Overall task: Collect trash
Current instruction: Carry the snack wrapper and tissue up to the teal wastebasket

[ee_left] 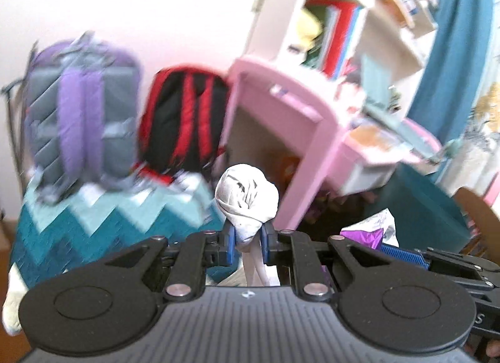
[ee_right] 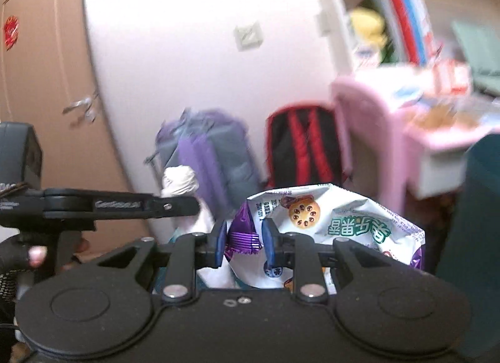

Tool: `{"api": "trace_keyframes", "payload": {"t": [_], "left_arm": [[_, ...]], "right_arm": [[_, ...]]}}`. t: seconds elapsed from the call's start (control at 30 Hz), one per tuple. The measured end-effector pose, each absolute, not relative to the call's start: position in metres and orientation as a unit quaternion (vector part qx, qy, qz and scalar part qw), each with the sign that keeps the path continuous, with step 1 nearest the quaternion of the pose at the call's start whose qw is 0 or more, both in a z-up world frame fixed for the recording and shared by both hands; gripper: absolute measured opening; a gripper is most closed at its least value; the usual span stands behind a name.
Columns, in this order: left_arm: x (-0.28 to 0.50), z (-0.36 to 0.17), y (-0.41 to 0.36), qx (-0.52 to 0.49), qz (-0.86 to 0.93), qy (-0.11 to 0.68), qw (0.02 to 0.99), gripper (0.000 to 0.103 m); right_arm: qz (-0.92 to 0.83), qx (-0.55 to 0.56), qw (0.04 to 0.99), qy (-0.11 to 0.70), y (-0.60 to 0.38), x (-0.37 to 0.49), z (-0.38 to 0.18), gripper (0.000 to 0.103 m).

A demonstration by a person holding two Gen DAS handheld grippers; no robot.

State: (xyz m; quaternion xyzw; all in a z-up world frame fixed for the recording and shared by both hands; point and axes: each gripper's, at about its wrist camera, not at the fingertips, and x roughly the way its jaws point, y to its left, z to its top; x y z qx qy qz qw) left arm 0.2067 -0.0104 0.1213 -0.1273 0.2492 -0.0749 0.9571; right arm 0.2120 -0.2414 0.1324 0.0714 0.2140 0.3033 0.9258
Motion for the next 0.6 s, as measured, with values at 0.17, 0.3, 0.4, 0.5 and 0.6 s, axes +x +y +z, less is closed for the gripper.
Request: {"api": "trace_keyframes", "payload": {"t": [0.17,0.3,0.4,0.5,0.6], "left_arm": [[0.224,0.164,-0.058,-0.108,-0.108,0.228,0.962,0.016],[0.238,0.196,-0.105,-0.092,-0.143,0.215,0.962,0.016],[0.252,0.212,-0.143,-0.08,-0.171,0.211,0.959,0.016],[0.265,0.224,-0.186,-0.065,-0.197,0.206,0.956,0.016],[0.277,0.232,-0.228,-0.053,-0.221,0.204,0.952,0.016]], "right_arm": [[0.254,0.079,0.948,0.176,-0.296,0.228,0.176,0.024],[0.217,0.067,0.96,0.165,-0.337,0.238,0.201,0.024],[0.189,0.059,0.967,0.163,-0.369,0.243,0.205,0.024],[0.166,0.058,0.971,0.164,-0.396,0.25,0.202,0.024],[0.153,0.06,0.972,0.17,-0.424,0.255,0.195,0.024]]}}
